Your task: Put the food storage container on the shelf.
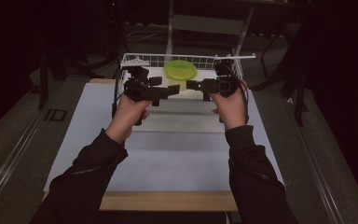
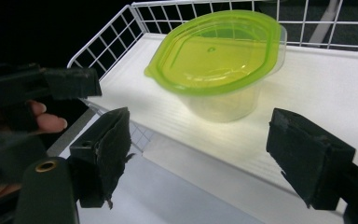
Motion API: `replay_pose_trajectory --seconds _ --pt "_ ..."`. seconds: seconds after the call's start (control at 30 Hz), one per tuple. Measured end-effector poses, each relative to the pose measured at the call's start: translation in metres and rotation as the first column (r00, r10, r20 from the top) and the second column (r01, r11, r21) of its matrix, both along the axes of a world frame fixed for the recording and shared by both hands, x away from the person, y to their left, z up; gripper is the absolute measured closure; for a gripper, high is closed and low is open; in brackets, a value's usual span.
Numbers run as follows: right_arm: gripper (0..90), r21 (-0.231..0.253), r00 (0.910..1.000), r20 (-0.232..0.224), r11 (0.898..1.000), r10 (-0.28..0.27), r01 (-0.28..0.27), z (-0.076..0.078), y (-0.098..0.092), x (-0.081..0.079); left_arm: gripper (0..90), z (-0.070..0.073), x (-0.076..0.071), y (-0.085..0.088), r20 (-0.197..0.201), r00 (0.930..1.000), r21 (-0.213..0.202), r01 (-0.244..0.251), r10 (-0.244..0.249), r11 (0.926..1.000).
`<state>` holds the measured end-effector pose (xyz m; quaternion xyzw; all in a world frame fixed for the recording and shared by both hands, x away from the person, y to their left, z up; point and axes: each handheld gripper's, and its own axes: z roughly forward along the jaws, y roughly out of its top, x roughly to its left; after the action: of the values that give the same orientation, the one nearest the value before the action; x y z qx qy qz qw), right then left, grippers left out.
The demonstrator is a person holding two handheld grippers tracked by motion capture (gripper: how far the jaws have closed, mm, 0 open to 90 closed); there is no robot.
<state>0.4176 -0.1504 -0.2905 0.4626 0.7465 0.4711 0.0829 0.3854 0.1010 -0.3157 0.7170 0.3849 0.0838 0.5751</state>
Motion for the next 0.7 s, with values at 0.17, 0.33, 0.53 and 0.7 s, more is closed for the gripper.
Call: replay_pose_trajectory --seconds 0.17,0.33,0.53,0.7 --pt "21.2 -0.016 0.9999 0.008 1.000 0.012 -0.012 -0.012 -0.001 -0.011 12.4 -0.008 -0.015 0.000 0.018 0.9997 0.012 0.018 -0.018 0.9998" --pt "20.9 -0.039 0.9985 0.026 0.998 0.049 -0.048 -0.028 -0.001 -0.025 10.8 -0.020 -0.026 0.003 0.038 0.9989 0.013 0.029 -0.029 0.9995" --pt "20.8 -0.048 0.9947 0.026 0.994 0.100 -0.099 -0.049 0.001 -0.040 10.7 -0.044 -0.041 0.002 0.042 0.9958 0.047 0.080 -0.082 0.9957" --pt "20.6 -0.056 0.9903 0.034 0.990 0.134 -0.132 -0.074 0.002 -0.056 10.7 -0.070 -0.053 -0.001 0.024 0.9929 0.052 0.115 -0.117 0.9920"
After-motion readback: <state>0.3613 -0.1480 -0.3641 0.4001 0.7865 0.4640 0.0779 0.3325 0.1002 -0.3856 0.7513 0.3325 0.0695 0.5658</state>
